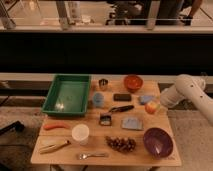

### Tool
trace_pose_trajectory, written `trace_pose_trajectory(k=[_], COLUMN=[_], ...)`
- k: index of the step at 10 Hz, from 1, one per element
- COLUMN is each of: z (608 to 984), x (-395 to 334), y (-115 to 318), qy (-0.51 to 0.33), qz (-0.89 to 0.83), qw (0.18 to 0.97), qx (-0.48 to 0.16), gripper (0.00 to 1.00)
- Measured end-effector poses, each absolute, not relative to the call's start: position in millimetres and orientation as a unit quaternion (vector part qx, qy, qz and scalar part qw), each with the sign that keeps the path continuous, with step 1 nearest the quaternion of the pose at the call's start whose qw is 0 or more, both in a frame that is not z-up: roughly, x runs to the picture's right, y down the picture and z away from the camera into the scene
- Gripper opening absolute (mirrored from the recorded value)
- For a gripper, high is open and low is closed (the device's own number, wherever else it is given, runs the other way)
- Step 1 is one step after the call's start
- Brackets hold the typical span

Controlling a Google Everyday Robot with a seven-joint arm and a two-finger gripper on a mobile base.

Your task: Place apple in tray

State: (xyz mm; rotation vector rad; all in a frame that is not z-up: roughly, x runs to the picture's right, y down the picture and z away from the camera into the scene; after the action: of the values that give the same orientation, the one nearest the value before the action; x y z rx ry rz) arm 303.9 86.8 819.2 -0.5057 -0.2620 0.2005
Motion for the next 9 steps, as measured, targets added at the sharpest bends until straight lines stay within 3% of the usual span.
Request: trace_pose_trajectory(k=[6, 9], z=[775.7, 779.6], x=[267.2, 215.3], y=[35.3, 28.4], qy=[-0.157, -0.167], qz=[0.070, 0.054], qw=[0.960, 0.959], qx=[-0.221, -0.222], gripper=[0.00, 0.00])
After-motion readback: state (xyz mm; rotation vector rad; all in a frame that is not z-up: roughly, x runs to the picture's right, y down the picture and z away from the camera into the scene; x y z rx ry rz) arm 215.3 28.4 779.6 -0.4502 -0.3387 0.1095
